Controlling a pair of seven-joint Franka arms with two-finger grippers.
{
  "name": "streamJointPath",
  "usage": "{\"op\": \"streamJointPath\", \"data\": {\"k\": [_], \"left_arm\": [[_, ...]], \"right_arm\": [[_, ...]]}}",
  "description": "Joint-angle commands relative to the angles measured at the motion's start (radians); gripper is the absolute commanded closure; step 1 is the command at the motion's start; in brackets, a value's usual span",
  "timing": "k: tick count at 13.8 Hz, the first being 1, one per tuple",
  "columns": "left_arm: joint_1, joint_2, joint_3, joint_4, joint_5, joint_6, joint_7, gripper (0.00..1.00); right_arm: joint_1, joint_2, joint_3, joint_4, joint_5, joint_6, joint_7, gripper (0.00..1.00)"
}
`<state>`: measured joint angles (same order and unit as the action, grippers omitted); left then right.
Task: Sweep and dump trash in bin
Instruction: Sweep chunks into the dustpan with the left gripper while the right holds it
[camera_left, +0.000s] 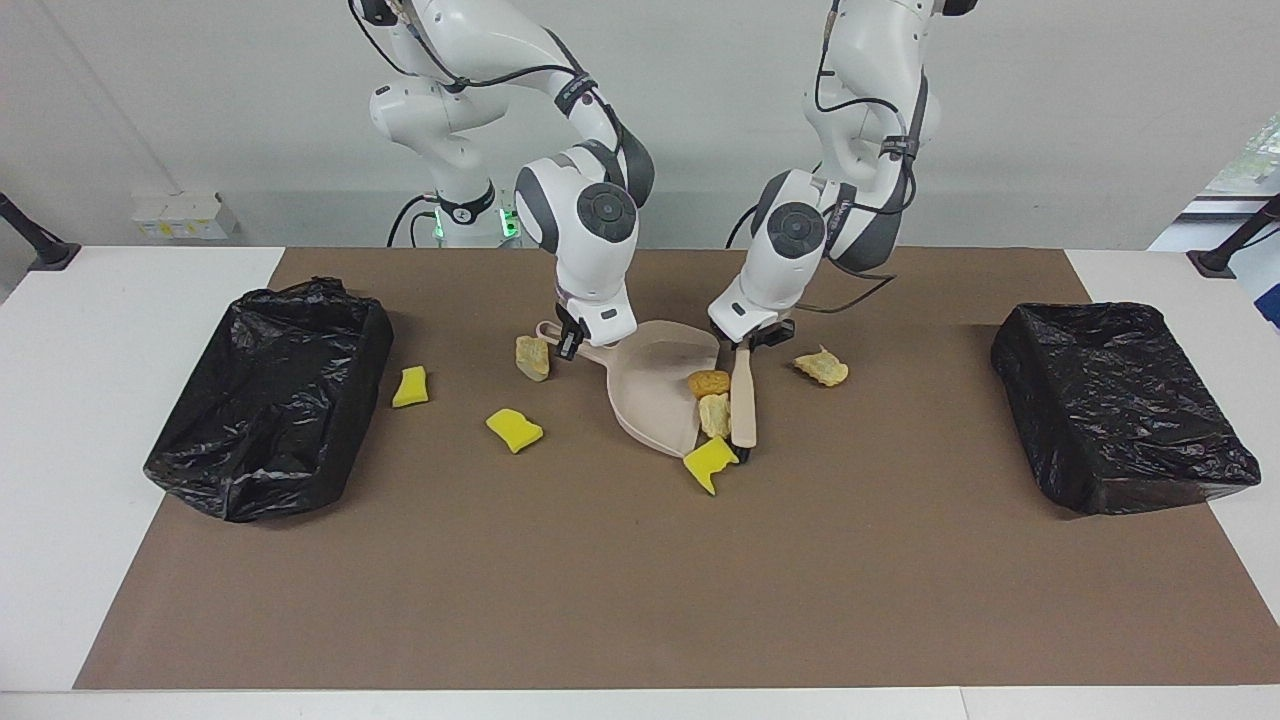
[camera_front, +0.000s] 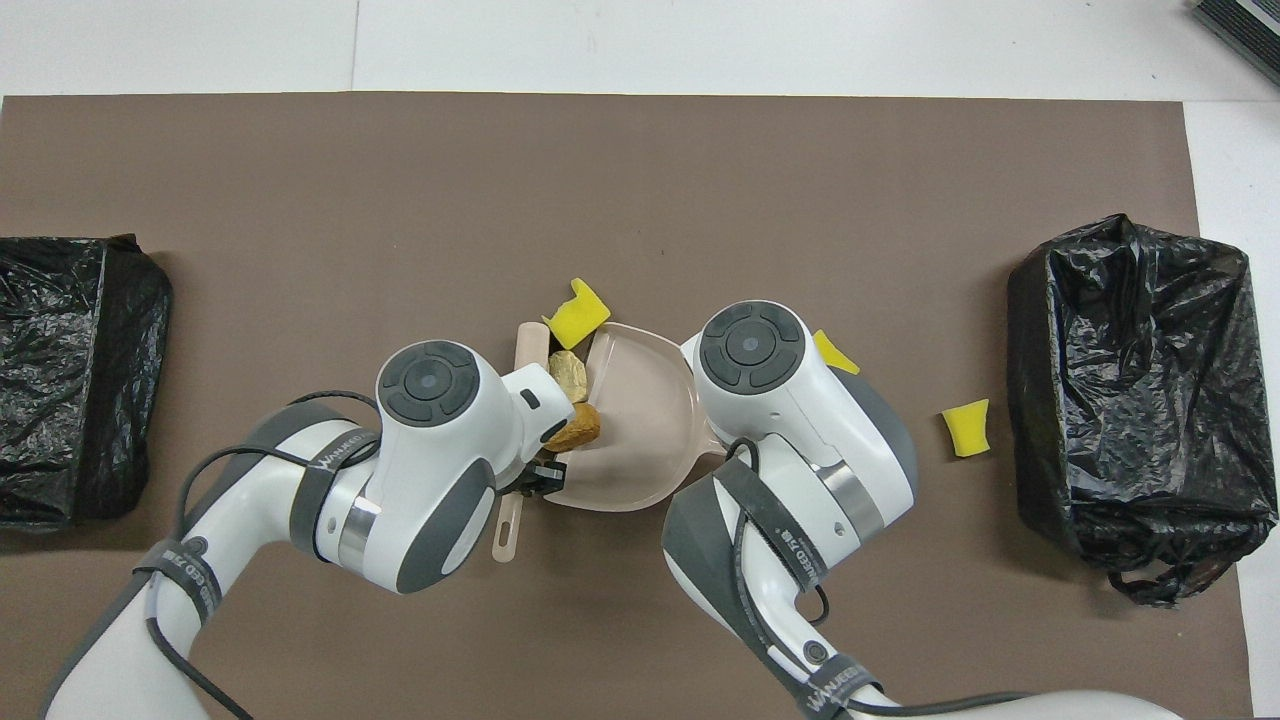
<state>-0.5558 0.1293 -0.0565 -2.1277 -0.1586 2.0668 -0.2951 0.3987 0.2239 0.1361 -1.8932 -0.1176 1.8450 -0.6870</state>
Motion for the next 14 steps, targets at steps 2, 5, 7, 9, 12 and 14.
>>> {"op": "streamJointPath", "data": {"k": [2, 5, 7, 9, 12, 14], "left_arm": [[-0.101, -0.037, 0.015, -0.008, -0.05, -0.091, -0.022, 1.0], [-0.128, -0.112, 0.018, -0.002, -0.075, -0.184, -0.064, 1.0], [-0.106, -0.176, 0.029, -0.003, -0.075, -0.267, -0.064, 1.0], [-0.05, -0.226, 0.03, -0.008, -0.073, -0.333, -0.067, 1.0], [0.032, -0.246, 0.03, -0.035, -0.015, -0.415, -0.175, 1.0], [0.086, -0.281, 0.03, -0.104, 0.013, -0.399, -0.232, 1.0]], "right_arm": [[-0.024, 0.012, 0.008, 0.017, -0.003, -0.049, -0.023, 1.0], [-0.046, 0.003, 0.01, 0.009, -0.073, -0.058, -0.092, 1.0], [-0.06, -0.006, 0.01, 0.008, -0.077, -0.058, -0.124, 1.0], [-0.063, -0.018, 0.008, 0.0, -0.079, -0.056, -0.128, 1.0], [-0.063, -0.018, 0.008, 0.002, -0.082, -0.058, -0.125, 1.0], [-0.063, -0.015, 0.008, 0.003, -0.08, -0.041, -0.103, 1.0]]}}
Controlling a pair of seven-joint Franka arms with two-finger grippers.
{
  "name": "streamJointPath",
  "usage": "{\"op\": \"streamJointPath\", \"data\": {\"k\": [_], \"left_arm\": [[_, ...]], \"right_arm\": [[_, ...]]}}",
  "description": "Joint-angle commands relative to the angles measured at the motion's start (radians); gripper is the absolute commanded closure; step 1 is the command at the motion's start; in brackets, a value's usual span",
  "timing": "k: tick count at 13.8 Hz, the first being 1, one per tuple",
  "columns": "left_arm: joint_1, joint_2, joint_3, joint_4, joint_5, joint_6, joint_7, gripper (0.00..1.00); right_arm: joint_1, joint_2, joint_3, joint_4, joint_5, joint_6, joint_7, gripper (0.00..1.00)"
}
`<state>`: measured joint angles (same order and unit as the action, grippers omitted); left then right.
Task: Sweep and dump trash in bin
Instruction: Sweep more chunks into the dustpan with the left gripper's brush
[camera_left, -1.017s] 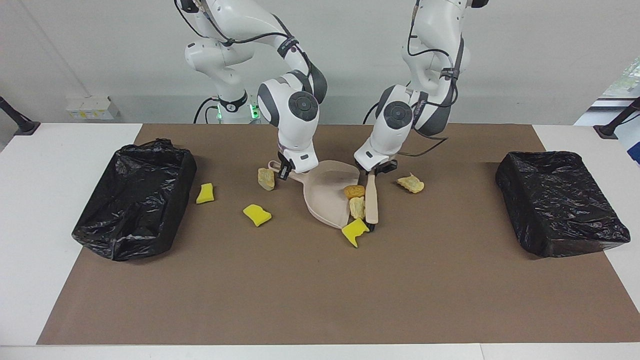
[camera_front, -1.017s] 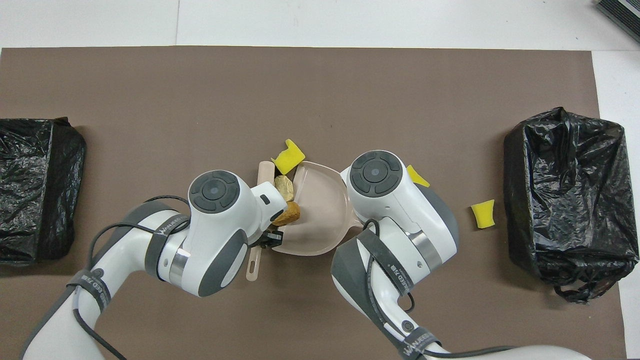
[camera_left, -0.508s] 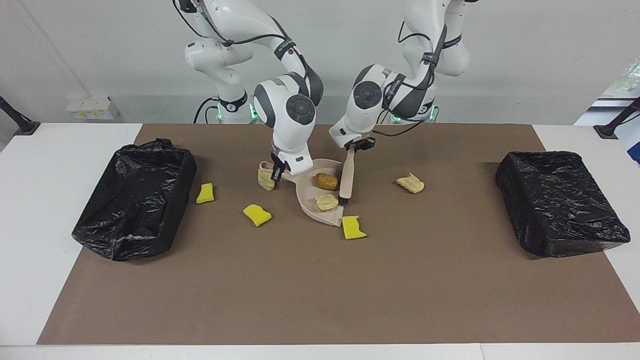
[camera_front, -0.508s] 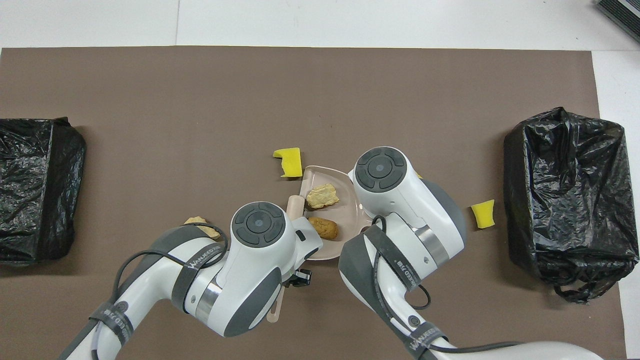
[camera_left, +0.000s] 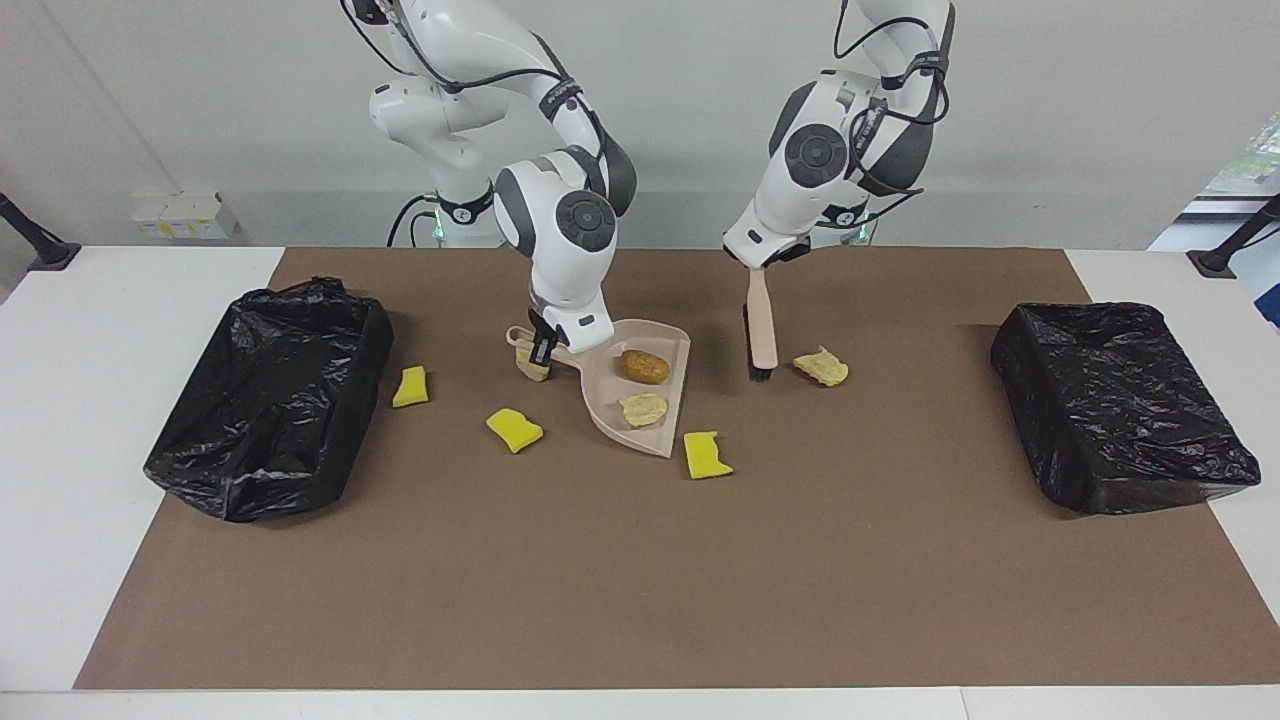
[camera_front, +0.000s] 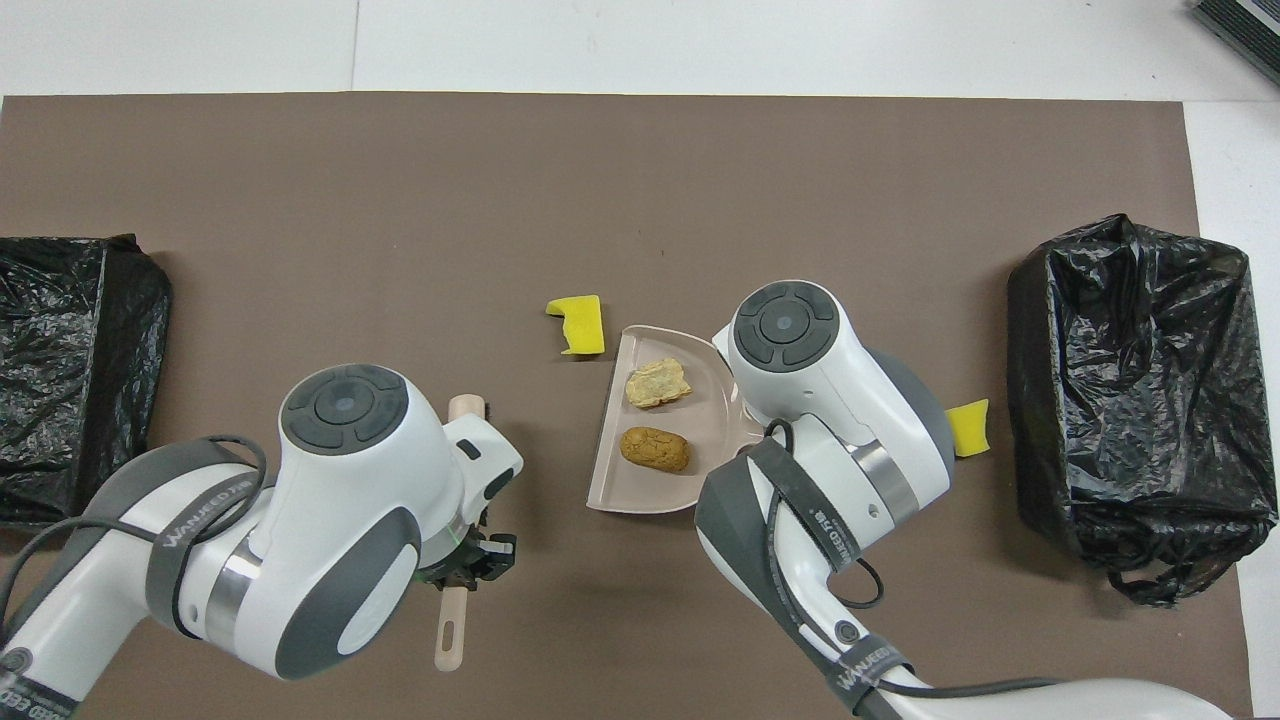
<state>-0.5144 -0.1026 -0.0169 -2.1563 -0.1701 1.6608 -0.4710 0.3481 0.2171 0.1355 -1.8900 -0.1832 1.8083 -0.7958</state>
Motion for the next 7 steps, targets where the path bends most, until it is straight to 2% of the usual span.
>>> {"op": "streamJointPath", "data": {"k": [1, 3, 5, 7], "left_arm": [[0.071, -0.066, -0.009, -0.106, 0.026, 0.013, -0.058, 1.0], [0.172, -0.094, -0.009, -0.16, 0.032, 0.016, -0.064, 1.0], [0.217, -0.121, -0.009, -0.221, 0.092, 0.059, -0.064, 1.0], [0.252, -0.135, -0.009, -0.255, 0.116, 0.102, -0.066, 1.0]], "right_arm": [[-0.018, -0.004, 0.009, 0.002, -0.018, 0.017, 0.009, 1.0], [-0.023, 0.008, 0.01, 0.018, -0.065, 0.051, 0.001, 1.0], [-0.018, 0.048, 0.01, 0.06, -0.116, 0.052, -0.049, 1.0], [-0.02, 0.054, 0.012, 0.071, -0.156, 0.061, -0.147, 1.0]]}}
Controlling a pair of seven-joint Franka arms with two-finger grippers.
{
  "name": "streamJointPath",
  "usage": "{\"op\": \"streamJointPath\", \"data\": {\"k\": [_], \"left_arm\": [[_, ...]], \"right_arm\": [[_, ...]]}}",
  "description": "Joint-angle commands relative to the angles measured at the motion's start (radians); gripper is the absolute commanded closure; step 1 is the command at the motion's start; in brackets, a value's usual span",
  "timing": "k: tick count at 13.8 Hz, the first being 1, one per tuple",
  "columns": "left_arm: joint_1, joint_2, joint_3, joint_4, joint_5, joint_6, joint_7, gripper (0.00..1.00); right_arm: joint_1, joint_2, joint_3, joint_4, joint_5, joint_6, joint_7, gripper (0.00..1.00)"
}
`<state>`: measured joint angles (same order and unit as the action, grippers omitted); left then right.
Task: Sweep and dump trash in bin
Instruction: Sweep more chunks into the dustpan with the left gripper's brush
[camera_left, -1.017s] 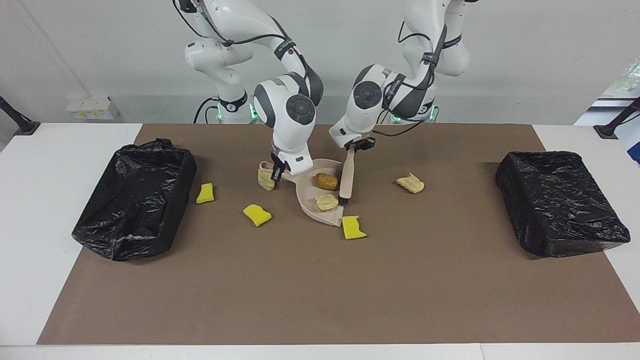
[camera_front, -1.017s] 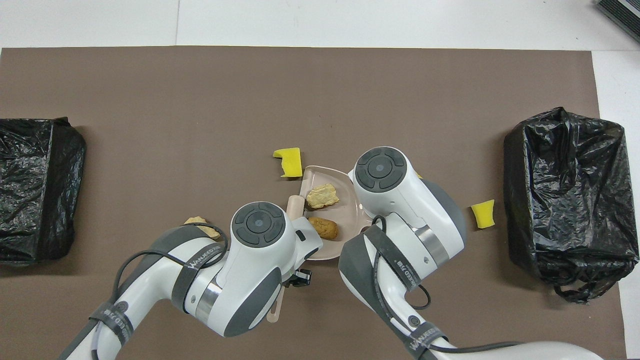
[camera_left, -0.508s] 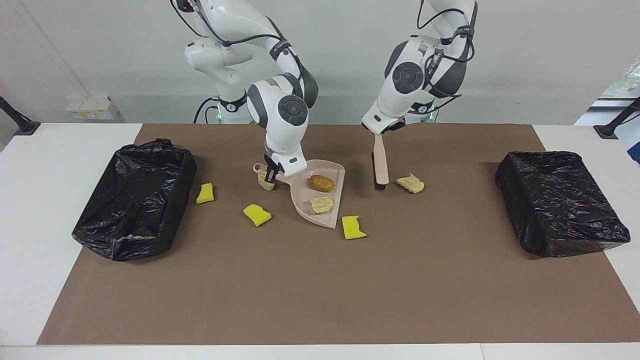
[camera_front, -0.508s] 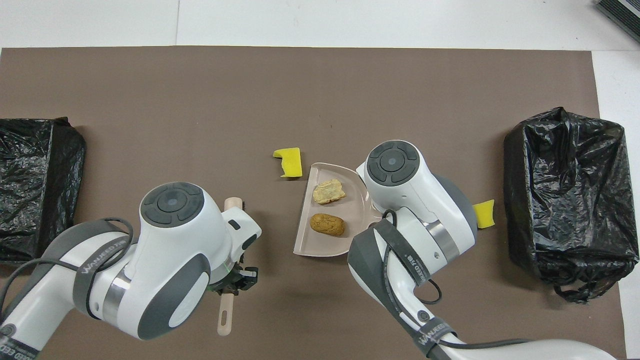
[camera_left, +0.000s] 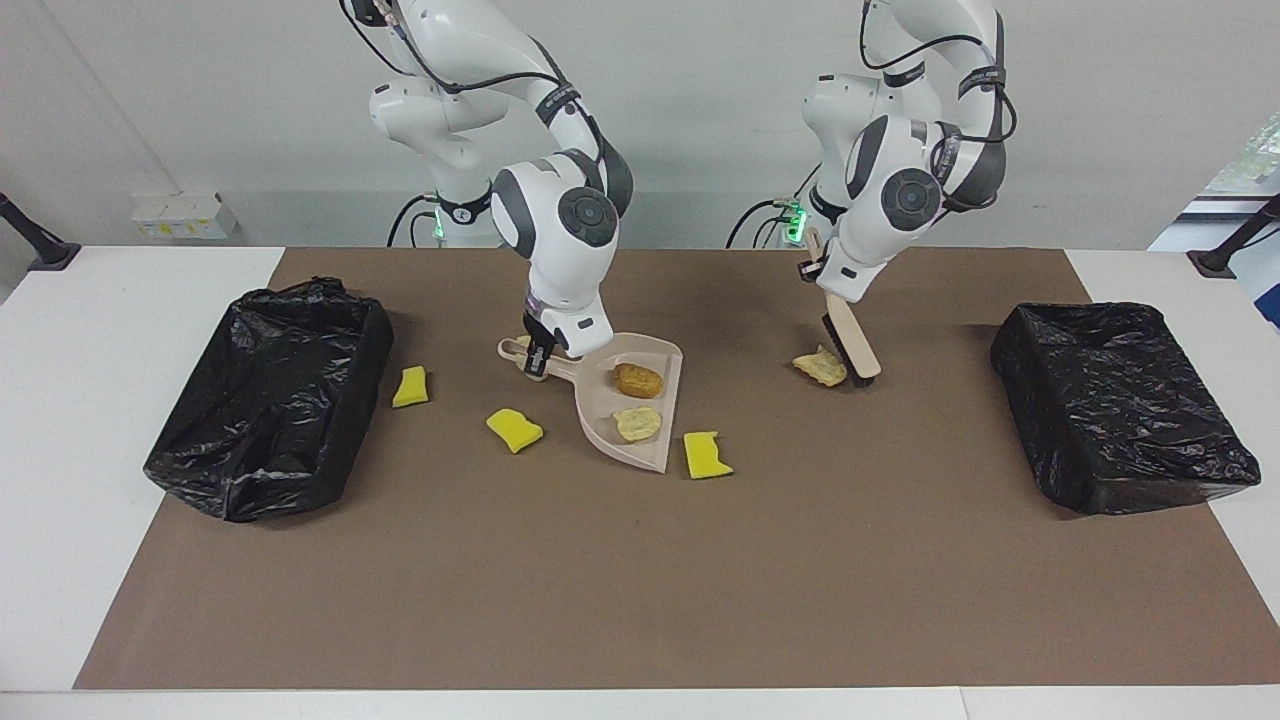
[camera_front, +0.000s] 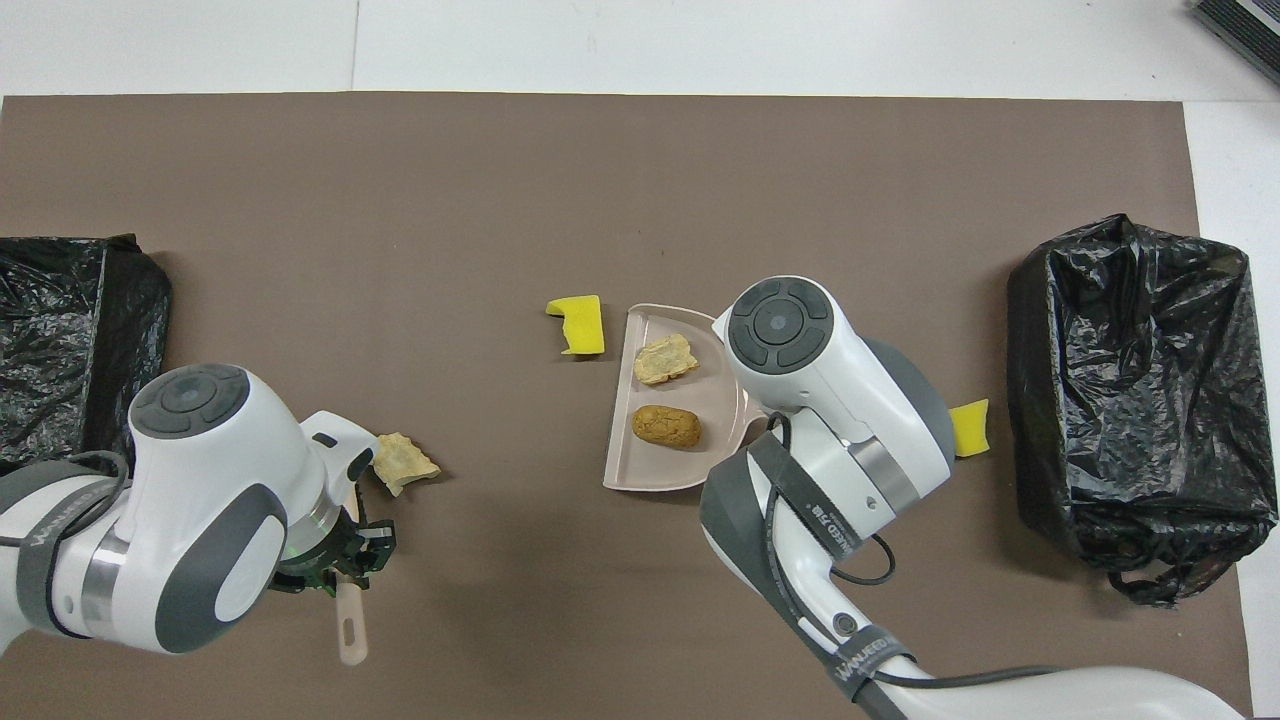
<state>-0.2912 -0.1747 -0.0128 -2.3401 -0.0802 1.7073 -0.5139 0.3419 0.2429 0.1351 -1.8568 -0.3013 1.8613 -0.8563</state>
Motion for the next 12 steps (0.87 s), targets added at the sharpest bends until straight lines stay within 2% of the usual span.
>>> {"op": "streamJointPath", "data": {"k": [1, 3, 5, 7, 9, 12], "left_arm": [[0.029, -0.063, -0.013, -0.079, 0.027, 0.069, -0.035, 1.0], [0.011, -0.049, -0.022, -0.108, 0.027, 0.127, -0.139, 1.0], [-0.07, -0.013, -0.022, -0.117, 0.025, 0.227, -0.254, 1.0], [-0.097, 0.042, -0.024, -0.088, -0.001, 0.352, -0.33, 1.0], [-0.111, 0.078, -0.024, -0.045, -0.096, 0.405, -0.33, 1.0], [-0.221, 0.204, -0.026, 0.022, -0.124, 0.489, -0.319, 1.0]], "right_arm": [[-0.014, 0.03, 0.011, 0.036, -0.044, 0.034, -0.108, 1.0], [-0.015, 0.032, 0.012, 0.033, -0.044, 0.044, -0.119, 1.0], [0.0, 0.03, 0.012, 0.034, -0.042, 0.042, -0.142, 1.0], [-0.009, 0.033, 0.012, 0.037, -0.041, 0.044, -0.142, 1.0], [-0.004, 0.042, 0.012, 0.044, -0.035, 0.045, -0.138, 1.0], [-0.007, 0.05, 0.012, 0.045, -0.025, 0.068, -0.133, 1.0]]}}
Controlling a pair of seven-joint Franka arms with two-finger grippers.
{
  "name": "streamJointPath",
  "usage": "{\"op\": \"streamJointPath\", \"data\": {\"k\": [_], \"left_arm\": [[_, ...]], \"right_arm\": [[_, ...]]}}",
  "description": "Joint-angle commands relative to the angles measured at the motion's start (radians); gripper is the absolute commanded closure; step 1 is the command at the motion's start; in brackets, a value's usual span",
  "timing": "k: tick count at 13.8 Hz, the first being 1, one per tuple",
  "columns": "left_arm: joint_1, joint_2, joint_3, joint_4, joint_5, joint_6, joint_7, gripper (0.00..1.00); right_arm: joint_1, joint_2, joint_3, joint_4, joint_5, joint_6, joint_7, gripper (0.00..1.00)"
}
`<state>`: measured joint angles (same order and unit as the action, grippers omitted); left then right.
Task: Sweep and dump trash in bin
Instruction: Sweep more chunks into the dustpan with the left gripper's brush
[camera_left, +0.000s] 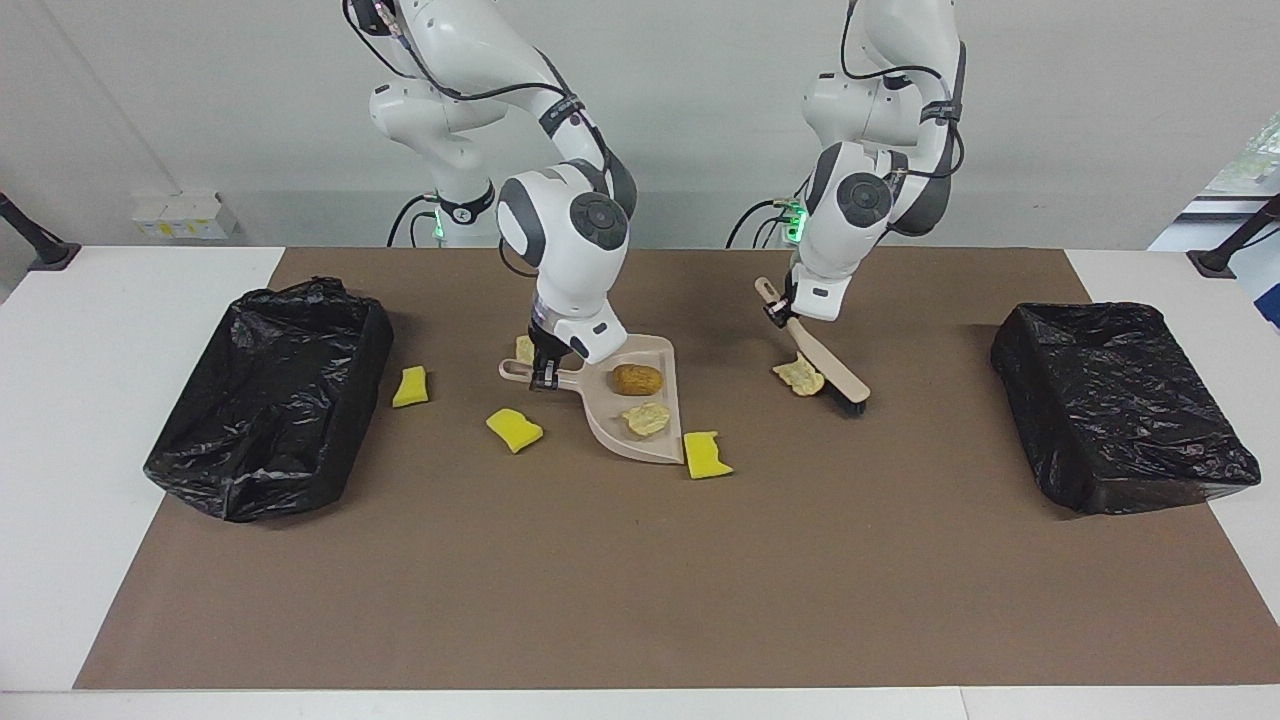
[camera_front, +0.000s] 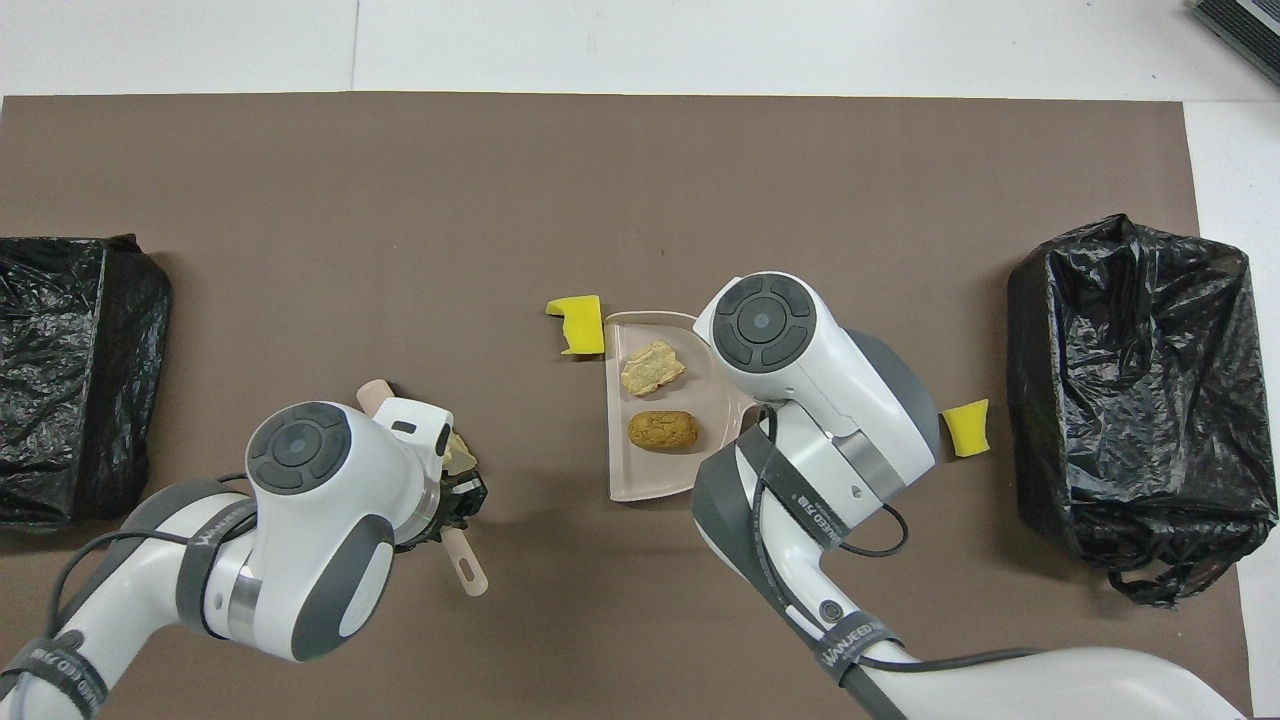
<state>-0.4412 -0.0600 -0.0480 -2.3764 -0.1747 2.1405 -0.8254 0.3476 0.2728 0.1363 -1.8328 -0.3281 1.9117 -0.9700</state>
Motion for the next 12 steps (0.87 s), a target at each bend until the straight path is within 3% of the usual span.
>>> {"op": "streamJointPath", "data": {"k": [1, 4, 12], "left_arm": [[-0.098, 0.1, 0.01, 0.08, -0.038, 0.084, -0.001, 1.0], [-0.154, 0.143, 0.005, 0.164, -0.055, 0.095, 0.043, 1.0], [-0.306, 0.155, -0.006, 0.221, -0.138, 0.144, 0.175, 1.0]], "right_arm": [[-0.016, 0.02, 0.011, 0.021, 0.006, 0.02, -0.009, 1.0], [-0.022, 0.026, 0.011, 0.023, 0.058, 0.033, 0.023, 1.0], [-0.01, 0.063, 0.011, 0.063, 0.093, 0.003, 0.172, 1.0]]}}
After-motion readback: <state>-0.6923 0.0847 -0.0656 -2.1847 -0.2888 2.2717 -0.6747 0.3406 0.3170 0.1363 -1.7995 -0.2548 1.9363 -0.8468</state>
